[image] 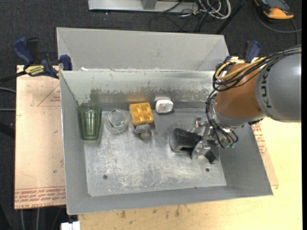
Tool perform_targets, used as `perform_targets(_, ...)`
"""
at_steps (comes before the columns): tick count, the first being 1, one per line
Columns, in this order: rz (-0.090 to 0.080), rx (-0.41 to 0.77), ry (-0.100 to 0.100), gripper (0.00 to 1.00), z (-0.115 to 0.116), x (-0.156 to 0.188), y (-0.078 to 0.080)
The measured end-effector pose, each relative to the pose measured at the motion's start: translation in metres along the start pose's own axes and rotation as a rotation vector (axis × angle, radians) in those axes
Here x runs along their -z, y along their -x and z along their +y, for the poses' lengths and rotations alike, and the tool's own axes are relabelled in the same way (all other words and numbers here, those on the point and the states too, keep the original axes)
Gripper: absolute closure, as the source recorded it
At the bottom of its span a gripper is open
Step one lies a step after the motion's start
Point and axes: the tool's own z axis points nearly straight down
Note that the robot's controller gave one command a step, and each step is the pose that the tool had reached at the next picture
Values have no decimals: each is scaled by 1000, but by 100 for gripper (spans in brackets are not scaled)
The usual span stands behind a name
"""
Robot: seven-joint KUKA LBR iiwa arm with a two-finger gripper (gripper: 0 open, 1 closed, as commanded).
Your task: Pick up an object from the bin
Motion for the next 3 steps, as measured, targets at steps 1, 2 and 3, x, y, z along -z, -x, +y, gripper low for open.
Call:
perform_targets(1,0,0,0,100,0,0,0)
perform_targets(2,20,71,3,100,9,110,3)
perform_targets(3,20,71,3,100,9,110,3)
